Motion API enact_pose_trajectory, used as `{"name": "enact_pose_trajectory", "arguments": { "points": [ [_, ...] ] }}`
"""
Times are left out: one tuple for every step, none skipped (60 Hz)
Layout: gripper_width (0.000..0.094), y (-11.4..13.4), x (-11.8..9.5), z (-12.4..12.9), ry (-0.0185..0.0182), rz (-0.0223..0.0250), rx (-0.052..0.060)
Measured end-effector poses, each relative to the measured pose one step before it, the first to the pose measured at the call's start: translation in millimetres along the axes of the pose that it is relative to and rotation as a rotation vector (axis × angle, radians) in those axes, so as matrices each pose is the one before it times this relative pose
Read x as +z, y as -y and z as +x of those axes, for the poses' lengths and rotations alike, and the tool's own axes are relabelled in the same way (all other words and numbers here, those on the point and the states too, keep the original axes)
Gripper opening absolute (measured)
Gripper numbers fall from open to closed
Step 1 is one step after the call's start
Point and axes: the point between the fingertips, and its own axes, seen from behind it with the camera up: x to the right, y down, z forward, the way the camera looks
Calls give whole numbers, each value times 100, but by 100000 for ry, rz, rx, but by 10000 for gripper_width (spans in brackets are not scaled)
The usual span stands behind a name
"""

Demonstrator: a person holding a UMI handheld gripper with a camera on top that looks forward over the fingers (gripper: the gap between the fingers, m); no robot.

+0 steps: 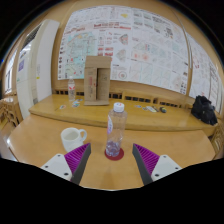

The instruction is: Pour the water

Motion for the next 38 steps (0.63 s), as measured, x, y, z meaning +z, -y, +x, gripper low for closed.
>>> {"name": "enact_pose_trajectory", "arguments": {
  "points": [
    [852,-45,-1111,-188,-412,233,100],
    [853,-35,-1111,-193,-391,212,5],
    [854,-78,-1114,-170,-528,86,-18],
    [856,268,-1321,-53,-472,-534,-20],
    [854,-157,-1117,-184,-577,26,-50],
    [855,-238,-1061,-227,-494,259,-125],
    [853,-151,-1081,-246,-269,159,-53],
    [853,-156,-1002,-268,-232,172,-10],
    [852,-162,-974,-240,-276,93,-17],
    [852,-218,-955,-230,-340,-131,50],
    [853,-235,-916,-220,-315,-280,126],
    [851,-180,-933,-191,-141,-491,132],
    [853,-14,-998,-303,45,-480,36],
    [852,-425,-774,-247,152,121,-20],
    [853,-229,-744,-256,78,-25,-65],
    [852,-248,-716,-246,40,-30,-16],
    [851,-232,-631,-249,46,-75,-48],
    [851,-210,-607,-253,132,-112,-94],
    [851,-209,-558,-240,108,-108,-130],
    [853,-211,-531,-246,56,-52,-92],
    [851,-154,-488,-211,11,30,-132],
    [852,148,-137,-374,-109,7,-189],
    [853,-207,-714,-105,286,158,-331],
    [853,-113,-468,-159,49,87,-420],
    [856,-138,-346,-125,-69,4,-394],
    [853,-114,-315,-101,-35,-129,-184],
    [850,-109,-261,-147,209,-120,170],
    [852,-104,-263,-130,327,-58,463],
    [849,64,-43,-88,161,32,502],
    [849,-79,-78,-87,-76,254,374],
    [851,-28,-338,0,-126,46,424],
    [850,-56,-157,18,-288,150,298],
    [850,-18,-128,99,-455,185,161],
    [848,2,-142,108,-491,180,-71],
    [847,108,-51,42,-321,201,-195],
    [847,4,-99,49,-134,136,-157],
    [850,-2,-83,-26,21,191,-58],
    [849,77,-129,-21,143,107,108]
  ]
}}
